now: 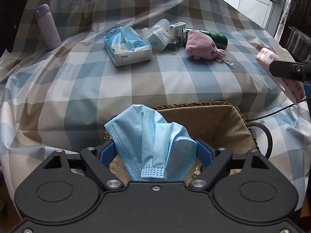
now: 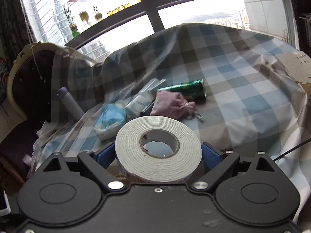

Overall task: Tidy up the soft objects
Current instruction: 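Carry the blue mask with the left tool while the right tool carries the tape roll to the basket, then open both grippers to drop the mask and tape roll into the basket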

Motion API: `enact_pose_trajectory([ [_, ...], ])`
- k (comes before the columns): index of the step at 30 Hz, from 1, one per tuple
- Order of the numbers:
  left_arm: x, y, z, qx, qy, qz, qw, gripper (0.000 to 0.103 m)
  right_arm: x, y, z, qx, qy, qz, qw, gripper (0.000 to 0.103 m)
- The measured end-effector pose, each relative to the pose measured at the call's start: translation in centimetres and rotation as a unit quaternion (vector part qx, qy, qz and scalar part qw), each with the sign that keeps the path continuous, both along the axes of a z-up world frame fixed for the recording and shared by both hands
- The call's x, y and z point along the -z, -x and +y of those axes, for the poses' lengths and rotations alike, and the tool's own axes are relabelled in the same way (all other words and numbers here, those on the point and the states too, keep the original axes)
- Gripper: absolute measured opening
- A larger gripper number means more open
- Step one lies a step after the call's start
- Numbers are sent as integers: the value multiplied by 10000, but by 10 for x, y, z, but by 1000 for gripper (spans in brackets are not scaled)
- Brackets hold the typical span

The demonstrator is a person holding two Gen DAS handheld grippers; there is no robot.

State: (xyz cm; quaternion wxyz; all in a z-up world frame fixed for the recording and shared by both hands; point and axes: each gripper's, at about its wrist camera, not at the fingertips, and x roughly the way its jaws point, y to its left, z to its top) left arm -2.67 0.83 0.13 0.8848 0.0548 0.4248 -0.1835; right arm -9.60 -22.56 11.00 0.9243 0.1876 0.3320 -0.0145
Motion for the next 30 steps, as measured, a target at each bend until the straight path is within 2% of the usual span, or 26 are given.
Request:
enact_pose_trajectory([
  [3, 2, 3, 0, 17, -45, 47, 10000, 82, 2, 10, 19, -372, 0, 178, 9992, 94],
  [10, 3, 5, 1, -12, -162, 63, 9998, 82, 6, 13, 39, -768, 32, 286, 9966, 94],
  [12, 3, 5, 1, -14, -177, 61, 9998, 84, 7, 11, 40, -801, -16, 324, 9963, 95],
  [13, 3, 5, 1, -14, -173, 55, 9998, 88, 9, 10, 40, -828, -45, 355, 9959, 95],
  [15, 2, 5, 1, -14, -159, 50, 9999, 91, 11, 8, 41, -878, -97, 425, 9952, 99],
  [17, 2, 4, 0, -7, -175, 51, 9998, 91, 13, 7, 40, -890, -166, 427, 9950, 101],
  [30, 1, 4, -2, -1, -242, 30, 9997, 92, 12, 6, 38, -777, -64, 416, 9961, 101],
])
